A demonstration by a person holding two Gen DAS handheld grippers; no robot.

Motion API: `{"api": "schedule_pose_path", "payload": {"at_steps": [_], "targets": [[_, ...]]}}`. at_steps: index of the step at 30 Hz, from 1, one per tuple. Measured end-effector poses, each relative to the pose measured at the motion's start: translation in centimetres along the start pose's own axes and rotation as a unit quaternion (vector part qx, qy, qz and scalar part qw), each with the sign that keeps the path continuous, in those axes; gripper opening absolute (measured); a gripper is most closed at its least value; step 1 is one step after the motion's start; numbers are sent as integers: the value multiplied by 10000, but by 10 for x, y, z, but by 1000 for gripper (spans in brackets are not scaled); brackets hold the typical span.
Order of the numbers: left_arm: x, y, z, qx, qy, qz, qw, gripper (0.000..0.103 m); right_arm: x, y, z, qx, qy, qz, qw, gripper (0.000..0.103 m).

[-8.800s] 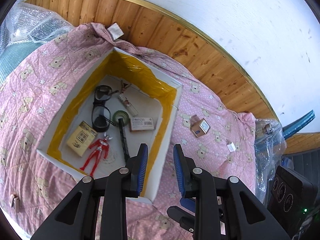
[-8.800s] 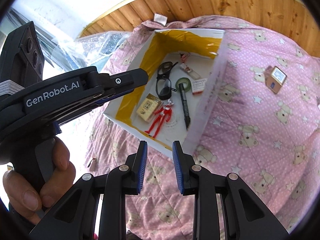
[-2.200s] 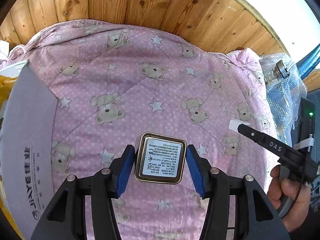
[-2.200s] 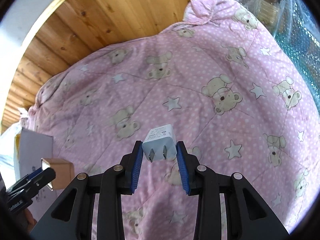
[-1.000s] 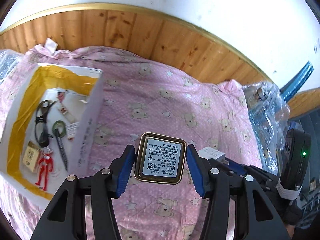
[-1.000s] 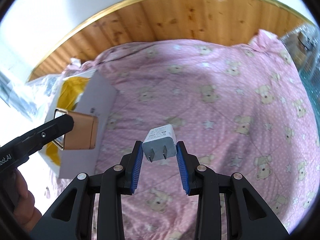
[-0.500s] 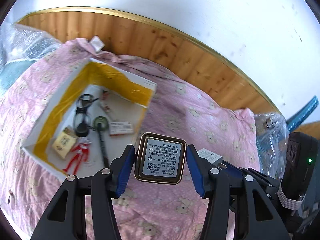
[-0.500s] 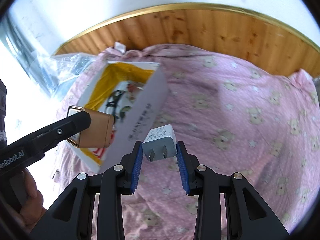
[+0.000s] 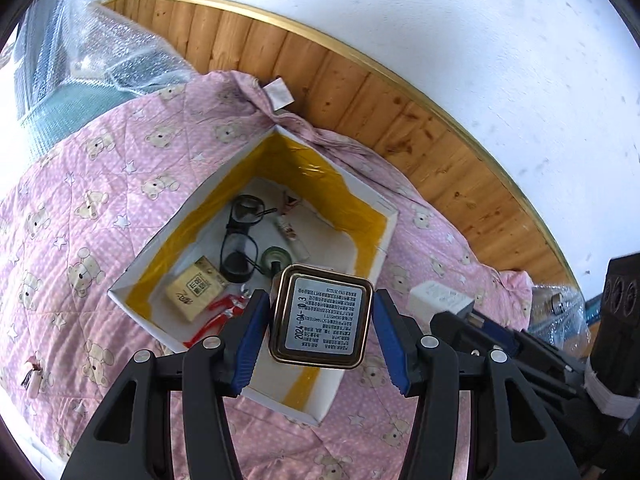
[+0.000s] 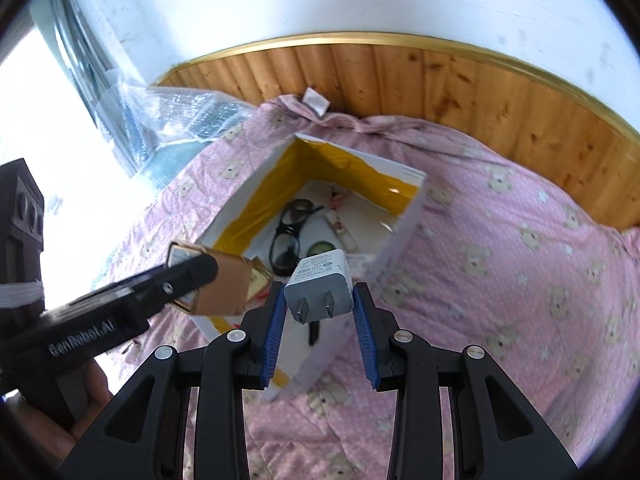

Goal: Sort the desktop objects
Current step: 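Lift and carry the tin and charger toward the white box with both grippers, then open the left gripper to drop the tin in the box while the right gripper releases the charger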

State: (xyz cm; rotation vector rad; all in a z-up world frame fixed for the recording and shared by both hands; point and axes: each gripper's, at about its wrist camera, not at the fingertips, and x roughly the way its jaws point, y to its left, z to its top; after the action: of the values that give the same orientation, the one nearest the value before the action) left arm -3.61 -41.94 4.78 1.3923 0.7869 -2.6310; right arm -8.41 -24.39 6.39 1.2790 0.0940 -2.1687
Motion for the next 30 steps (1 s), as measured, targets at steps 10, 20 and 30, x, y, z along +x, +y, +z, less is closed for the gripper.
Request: {"api": "schedule_pose_path", "payload": {"at_steps": [10, 20, 30], "targets": [[37, 23, 4, -274, 314, 57, 9991, 54, 47, 5, 39, -317, 51, -18, 9995, 36], [79, 37, 16, -539, 472, -175, 9973, 64, 90, -6, 56, -665, 156, 96, 9976, 49], [88, 29, 4, -366, 613, 189, 9973, 64, 87, -17, 37, -409, 457, 442, 9971, 49]]}}
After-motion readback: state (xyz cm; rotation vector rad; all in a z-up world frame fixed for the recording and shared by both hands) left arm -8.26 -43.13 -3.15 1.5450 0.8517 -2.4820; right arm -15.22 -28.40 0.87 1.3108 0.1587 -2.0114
